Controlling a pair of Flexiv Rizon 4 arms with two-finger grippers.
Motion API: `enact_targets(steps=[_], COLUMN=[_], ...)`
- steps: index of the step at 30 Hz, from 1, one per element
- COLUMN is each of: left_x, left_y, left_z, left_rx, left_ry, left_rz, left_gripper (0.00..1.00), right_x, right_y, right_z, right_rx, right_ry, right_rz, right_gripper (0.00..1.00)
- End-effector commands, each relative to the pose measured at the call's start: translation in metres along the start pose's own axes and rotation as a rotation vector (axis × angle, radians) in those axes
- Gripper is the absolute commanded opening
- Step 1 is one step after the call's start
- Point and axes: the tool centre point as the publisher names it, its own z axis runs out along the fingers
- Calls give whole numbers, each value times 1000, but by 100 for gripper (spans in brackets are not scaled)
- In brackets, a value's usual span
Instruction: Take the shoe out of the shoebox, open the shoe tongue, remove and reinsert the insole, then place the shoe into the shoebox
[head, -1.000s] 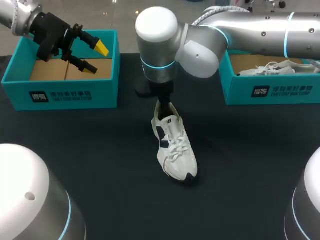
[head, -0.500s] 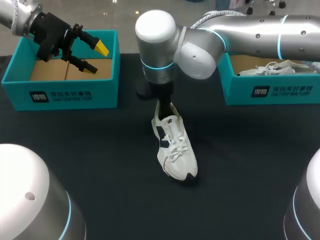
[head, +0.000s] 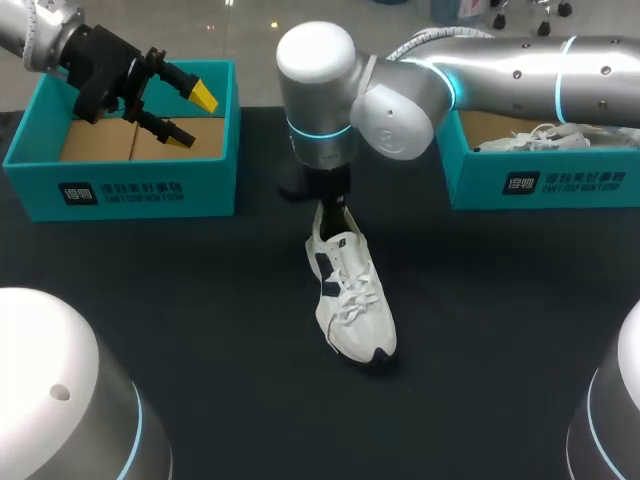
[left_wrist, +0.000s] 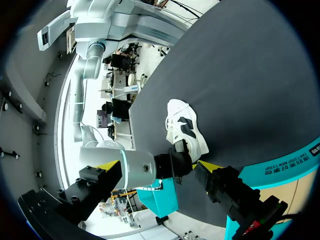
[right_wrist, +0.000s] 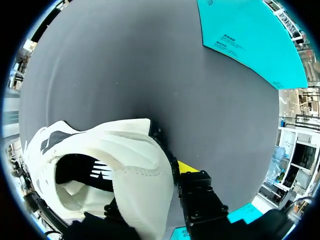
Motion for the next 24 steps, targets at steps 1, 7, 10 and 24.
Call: enact_targets(steps=[1,7,10,24], left_x=[0,0,0,0], left_y=[0,0,0,0], left_z=[0,0,0,0], left_rx=[1,1,1,1], left_ry=[3,3,3,3], left_rz=[1,1,1,1], left_gripper=[100,100,100,100], right_x=[3,-4,-11,-53], right_y=[-11,-25,-30,-43], right_z=[-31,-76,-99,-219], right_rx=[23,31,43,73], right_ry=[-10,-17,-24,-92], right_rz=[21,53,58,-21], right_gripper=[0,0,0,0])
